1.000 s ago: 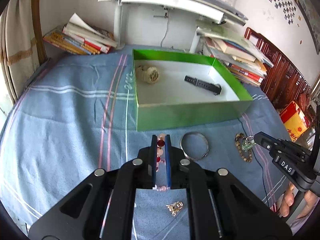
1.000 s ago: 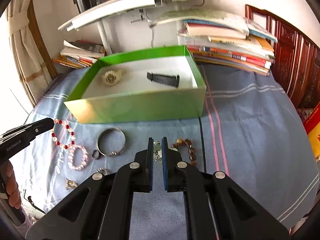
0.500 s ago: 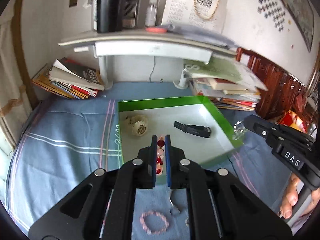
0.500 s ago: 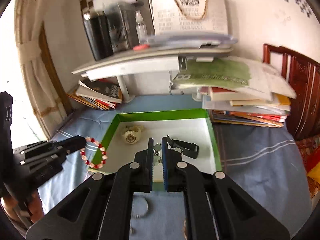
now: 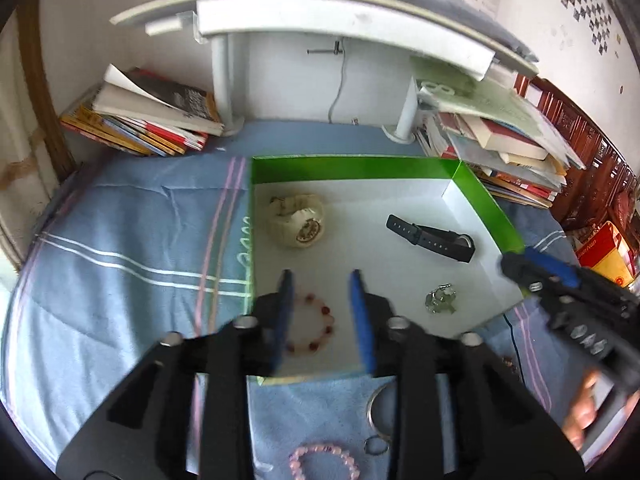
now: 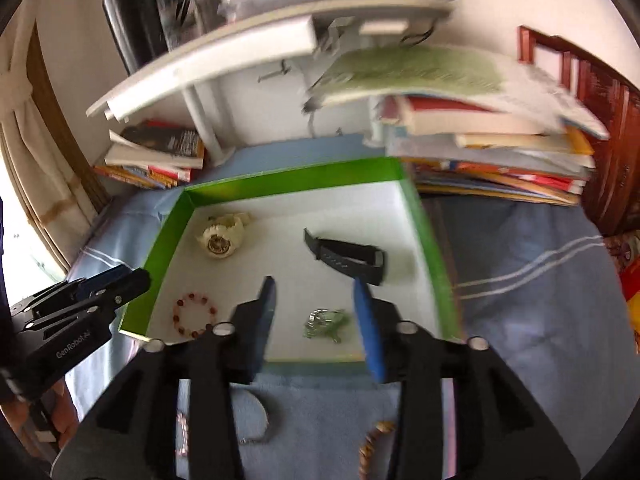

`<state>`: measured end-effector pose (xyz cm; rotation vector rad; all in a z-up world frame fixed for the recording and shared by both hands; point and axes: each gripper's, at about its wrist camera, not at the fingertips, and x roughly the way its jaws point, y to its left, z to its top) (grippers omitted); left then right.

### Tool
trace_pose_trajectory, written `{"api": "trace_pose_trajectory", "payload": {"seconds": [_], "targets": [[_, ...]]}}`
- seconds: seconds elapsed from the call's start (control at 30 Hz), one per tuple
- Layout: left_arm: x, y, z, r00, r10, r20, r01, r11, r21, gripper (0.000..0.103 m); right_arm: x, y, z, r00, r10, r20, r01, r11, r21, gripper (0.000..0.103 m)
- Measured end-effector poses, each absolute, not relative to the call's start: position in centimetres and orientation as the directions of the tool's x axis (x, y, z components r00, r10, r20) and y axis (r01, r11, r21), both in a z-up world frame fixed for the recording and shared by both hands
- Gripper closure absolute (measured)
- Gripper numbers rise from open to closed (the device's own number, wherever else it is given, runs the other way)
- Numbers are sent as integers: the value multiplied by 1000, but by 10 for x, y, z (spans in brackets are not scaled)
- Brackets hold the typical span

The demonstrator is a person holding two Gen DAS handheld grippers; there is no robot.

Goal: Organize jewelry
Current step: 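Carry both items over the green box and open both tools to drop them, then move the right tool to the brown bead bracelet while the left tool reaches the pink bead bracelet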

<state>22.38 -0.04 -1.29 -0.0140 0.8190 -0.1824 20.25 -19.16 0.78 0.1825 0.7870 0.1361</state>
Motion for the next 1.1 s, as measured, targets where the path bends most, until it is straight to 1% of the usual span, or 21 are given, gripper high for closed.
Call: {"api": "trace_pose_trajectory", "payload": {"seconds": [0.03,0.07,0.1,0.13,0.17,0.2,0.3,0.37,0.47,0.6,0.7,0.8,0.93,1.1], "targets": [[217,1,-9,675,-161,-720,153,985,-77,61,196,-197,10,702,188,-687,-48,975,219,60],[206,4,-8,681,-151,-717,146,987,-68,55,188,-204,12,703,188,-686,-37,973,229,60],[201,7,-8,683,-144,-716,141,988,-64,47,177,-214,10,702,186,-687,-21,970,241,60],[189,9,-11,685,-129,-717,133,990,-51,42,171,-221,7,698,180,-693,-7,970,245,60],[179,9,-14,684,-122,-719,135,990,-40,34,163,-230,2,689,169,-705,12,970,243,60],[169,9,-20,681,-120,-723,144,989,-29,31,153,-240,-8,674,150,-723,39,970,238,60],[146,11,-39,652,-101,-751,159,987,5,31,135,-256,-33,633,115,-766,90,971,220,60],[136,14,-50,628,-100,-772,160,987,3,31,127,-261,-46,612,106,-784,107,971,214,60],[128,18,-65,590,-90,-802,153,988,1,31,120,-255,-61,582,120,-804,81,975,205,60],[120,19,-76,573,-95,-814,163,987,-1,31,123,-236,-79,553,92,-828,55,988,146,60],[120,19,-82,560,-97,-823,167,986,-3,31,122,-223,-87,538,96,-838,29,991,132,60],[121,18,-90,542,-104,-834,168,986,-14,31,119,-210,-88,531,114,-840,-14,992,126,60],[121,17,-96,527,-116,-842,174,984,-27,31,113,-200,-81,522,193,-831,-77,981,180,60],[123,17,-101,518,-117,-847,167,985,-34,31,110,-206,-75,554,113,-825,-18,992,124,60]]}}
